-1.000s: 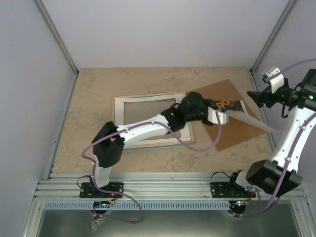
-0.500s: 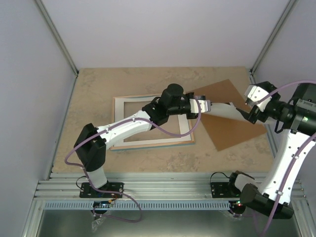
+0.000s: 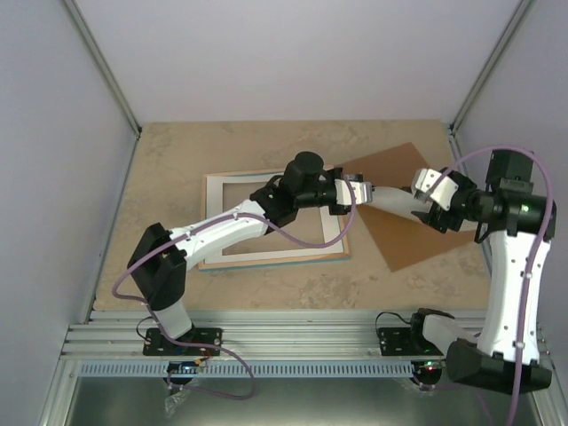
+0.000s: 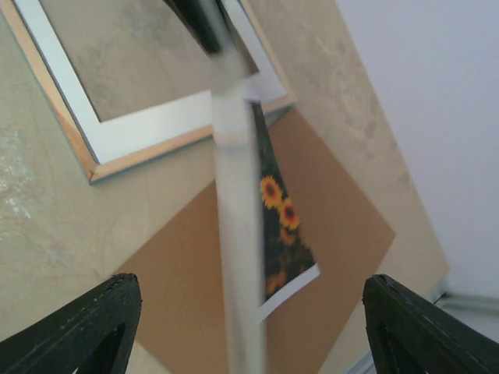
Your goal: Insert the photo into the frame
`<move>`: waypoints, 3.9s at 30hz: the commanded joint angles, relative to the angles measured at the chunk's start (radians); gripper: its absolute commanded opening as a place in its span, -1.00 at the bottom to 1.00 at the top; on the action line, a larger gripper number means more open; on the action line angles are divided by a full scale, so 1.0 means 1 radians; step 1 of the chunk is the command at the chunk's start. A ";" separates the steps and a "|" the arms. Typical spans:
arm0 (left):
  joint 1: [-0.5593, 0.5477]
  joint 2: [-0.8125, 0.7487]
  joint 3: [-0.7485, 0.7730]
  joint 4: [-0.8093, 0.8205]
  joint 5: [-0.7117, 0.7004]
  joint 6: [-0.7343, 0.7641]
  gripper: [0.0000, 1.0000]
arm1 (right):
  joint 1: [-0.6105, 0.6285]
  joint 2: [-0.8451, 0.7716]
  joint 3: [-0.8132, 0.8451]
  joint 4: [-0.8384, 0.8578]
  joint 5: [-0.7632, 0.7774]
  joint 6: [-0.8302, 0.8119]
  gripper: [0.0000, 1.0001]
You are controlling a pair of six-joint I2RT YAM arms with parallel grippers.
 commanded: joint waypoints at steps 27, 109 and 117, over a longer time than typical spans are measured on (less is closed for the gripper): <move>0.244 -0.346 0.037 -0.051 -0.305 -0.422 0.98 | 0.111 0.116 0.233 0.245 -0.126 0.472 -0.99; 1.094 -0.539 -0.415 -0.421 -0.221 -0.516 0.98 | 0.402 0.950 -0.295 1.227 -0.401 1.674 -0.99; 1.080 -0.510 -0.411 -0.414 -0.226 -0.510 0.98 | 0.412 0.938 -0.365 1.292 -0.375 1.744 -0.99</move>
